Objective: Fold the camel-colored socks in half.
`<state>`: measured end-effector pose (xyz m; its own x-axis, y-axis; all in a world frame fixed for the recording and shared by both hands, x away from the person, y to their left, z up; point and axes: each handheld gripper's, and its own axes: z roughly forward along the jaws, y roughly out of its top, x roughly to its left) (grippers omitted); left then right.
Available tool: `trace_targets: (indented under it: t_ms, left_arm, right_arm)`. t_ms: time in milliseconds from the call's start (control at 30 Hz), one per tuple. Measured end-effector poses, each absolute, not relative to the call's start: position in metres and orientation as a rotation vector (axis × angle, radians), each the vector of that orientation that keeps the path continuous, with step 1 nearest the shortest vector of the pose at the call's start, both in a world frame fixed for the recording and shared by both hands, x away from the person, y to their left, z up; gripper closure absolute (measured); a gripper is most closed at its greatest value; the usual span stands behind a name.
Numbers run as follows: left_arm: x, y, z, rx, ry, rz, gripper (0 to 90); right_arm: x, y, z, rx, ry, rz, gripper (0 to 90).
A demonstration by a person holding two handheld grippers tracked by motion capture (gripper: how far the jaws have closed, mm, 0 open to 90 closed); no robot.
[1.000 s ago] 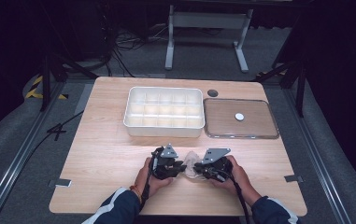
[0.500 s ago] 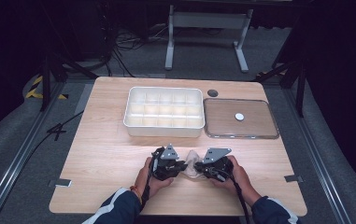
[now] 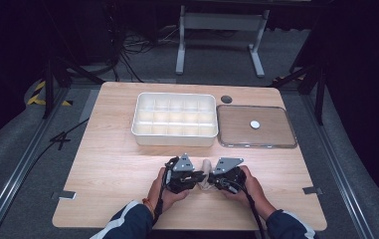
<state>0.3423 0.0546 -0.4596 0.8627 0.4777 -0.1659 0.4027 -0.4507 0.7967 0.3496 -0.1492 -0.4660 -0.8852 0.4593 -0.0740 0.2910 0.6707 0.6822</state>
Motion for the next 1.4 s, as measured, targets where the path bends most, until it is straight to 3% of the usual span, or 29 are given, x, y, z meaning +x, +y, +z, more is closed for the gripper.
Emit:
trace_targets:
  t_ms: [167,367,633,867,967,1100,1267,1400]
  left_arm:
    - [0.342,0.055,-0.46,2.098,0.643,0.108,82.2]
    - [0.343,0.059,-0.458,2.096,0.662,0.119,82.4]
    - [0.342,0.057,-0.458,2.092,0.642,0.11,82.3]
    - [0.342,0.055,-0.458,2.083,0.637,0.12,82.1]
    - [0.341,0.054,-0.457,2.095,0.631,0.139,82.1]
    - [0.341,0.056,-0.456,2.102,0.646,0.146,82.2]
    - [0.342,0.058,-0.456,2.1,0.657,0.15,82.4]
    - [0.341,0.058,-0.455,2.101,0.651,0.154,82.3]
  right_arm:
    - [0.351,-0.151,-0.467,0.621,2.642,1.046,82.1]
    - [0.352,-0.158,-0.463,0.643,2.633,1.084,67.3]
    - [0.35,-0.156,-0.464,0.621,2.649,1.064,77.4]
    - [0.351,-0.15,-0.469,0.63,2.625,1.089,77.5]
    - [0.352,-0.151,-0.47,0.635,2.62,1.109,75.3]
    - [0.352,-0.156,-0.467,0.643,2.612,1.107,58.9]
    - [0.351,-0.174,-0.455,0.674,2.582,1.155,57.8]
    - [0.351,-0.188,-0.455,0.7,2.61,1.08,62.1]
